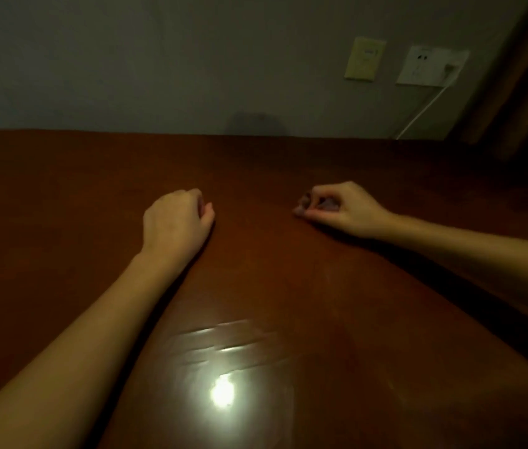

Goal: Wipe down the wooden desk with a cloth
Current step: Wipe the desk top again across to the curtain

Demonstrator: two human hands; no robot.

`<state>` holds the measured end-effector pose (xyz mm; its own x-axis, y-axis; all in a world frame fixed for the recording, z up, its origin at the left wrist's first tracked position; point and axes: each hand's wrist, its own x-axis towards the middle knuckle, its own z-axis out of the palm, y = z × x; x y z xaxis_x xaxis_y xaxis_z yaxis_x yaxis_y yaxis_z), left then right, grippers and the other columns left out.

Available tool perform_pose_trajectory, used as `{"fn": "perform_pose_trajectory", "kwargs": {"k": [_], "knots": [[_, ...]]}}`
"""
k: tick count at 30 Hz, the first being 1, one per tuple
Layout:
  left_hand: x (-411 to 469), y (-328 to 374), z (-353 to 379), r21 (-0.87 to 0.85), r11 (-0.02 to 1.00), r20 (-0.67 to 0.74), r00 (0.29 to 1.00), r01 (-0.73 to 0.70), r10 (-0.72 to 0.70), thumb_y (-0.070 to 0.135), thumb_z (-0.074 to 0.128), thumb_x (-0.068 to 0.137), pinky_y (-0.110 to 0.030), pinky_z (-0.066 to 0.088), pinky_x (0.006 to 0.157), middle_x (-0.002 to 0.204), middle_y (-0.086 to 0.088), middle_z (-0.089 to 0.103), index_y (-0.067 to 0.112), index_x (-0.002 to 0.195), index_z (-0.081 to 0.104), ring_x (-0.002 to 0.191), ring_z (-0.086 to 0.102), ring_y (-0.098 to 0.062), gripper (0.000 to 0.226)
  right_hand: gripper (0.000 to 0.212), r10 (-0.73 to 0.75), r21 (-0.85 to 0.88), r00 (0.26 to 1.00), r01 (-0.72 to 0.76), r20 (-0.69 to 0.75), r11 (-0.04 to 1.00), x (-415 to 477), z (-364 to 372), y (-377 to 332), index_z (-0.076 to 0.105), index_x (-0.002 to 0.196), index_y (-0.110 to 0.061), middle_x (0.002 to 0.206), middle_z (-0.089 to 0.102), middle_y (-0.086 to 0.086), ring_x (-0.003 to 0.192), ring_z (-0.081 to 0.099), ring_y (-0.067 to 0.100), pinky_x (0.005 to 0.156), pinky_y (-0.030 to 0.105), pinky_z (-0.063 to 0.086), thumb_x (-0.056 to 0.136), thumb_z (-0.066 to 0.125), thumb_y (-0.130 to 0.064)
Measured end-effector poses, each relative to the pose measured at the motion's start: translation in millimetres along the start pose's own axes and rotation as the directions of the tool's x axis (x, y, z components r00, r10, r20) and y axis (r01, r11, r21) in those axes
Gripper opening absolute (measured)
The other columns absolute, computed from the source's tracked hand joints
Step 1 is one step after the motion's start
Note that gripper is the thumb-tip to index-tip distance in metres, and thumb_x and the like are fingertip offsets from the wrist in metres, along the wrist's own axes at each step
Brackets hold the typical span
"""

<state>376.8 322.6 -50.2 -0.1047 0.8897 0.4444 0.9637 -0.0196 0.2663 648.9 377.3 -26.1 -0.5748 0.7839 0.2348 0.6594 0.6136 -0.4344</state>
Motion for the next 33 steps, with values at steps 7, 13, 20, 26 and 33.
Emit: {"fn": "perform_pose_trajectory", "kwargs": {"k": [7,13,20,26,33], "knots": [[-15.1,0.1,-5.8,0.012,1.000,-0.007,1.000,-0.019,0.019,0.033,0.050,0.096,-0.030,0.039,0.057,0.077,-0.001,0.057,0.016,0.082,0.057,0.070,0.054,-0.017,0.024,0.025,0.021,-0.184,0.994,-0.041,-0.106,0.982,40.9,34.9,-47.0,0.055,0.076,-0.033,0.093,0.070,-0.007,0.085,0.064,0.011,0.075,0.040,0.054,0.083,0.056,-0.057],[-17.2,0.5,-9.2,-0.024,0.999,0.028,0.999,-0.039,0.040,0.034,0.050,0.096,-0.030,0.039,0.060,0.076,0.001,0.057,0.017,0.085,0.058,0.068,0.052,-0.015,0.022,0.010,-0.299,0.057,0.947,0.294,0.116,0.954,-83.6,27.6,-95.4,0.065,0.082,-0.019,0.094,0.064,-0.017,0.095,0.065,0.006,0.077,0.027,0.052,0.088,0.065,-0.027],[-28.7,20.9,-12.3,-0.045,0.991,0.073,0.989,-0.122,0.125,0.036,0.050,0.096,-0.029,0.040,0.060,0.075,0.002,0.056,0.021,0.084,0.055,0.068,0.053,-0.014,0.021,0.028,0.148,-0.137,0.982,-0.163,-0.114,0.977,-33.9,3.5,-36.2,0.062,0.080,-0.020,0.100,0.068,-0.008,0.095,0.062,0.006,0.084,0.045,0.053,0.086,0.060,-0.048],[-31.0,22.2,-14.6,-0.032,0.990,0.067,0.988,-0.136,0.138,0.037,0.050,0.095,-0.033,0.042,0.063,0.080,-0.001,0.056,0.020,0.083,0.056,0.077,0.058,-0.025,0.022,0.018,-0.213,-0.035,0.976,0.214,0.043,0.976,-80.1,48.2,-130.9,0.062,0.079,-0.027,0.085,0.066,-0.015,0.080,0.062,0.001,0.068,0.034,0.052,0.086,0.059,-0.044],[-36.3,29.1,-12.6,-0.078,0.979,0.094,0.976,-0.188,0.195,0.036,0.050,0.097,-0.028,0.042,0.063,0.083,-0.001,0.061,0.017,0.093,0.061,0.074,0.057,-0.015,0.022,0.017,0.178,-0.010,0.981,-0.179,-0.074,0.984,-113.8,-3.3,-59.8,0.065,0.079,-0.019,0.099,0.068,-0.013,0.103,0.061,0.000,0.092,0.038,0.051,0.084,0.067,-0.035]]}}
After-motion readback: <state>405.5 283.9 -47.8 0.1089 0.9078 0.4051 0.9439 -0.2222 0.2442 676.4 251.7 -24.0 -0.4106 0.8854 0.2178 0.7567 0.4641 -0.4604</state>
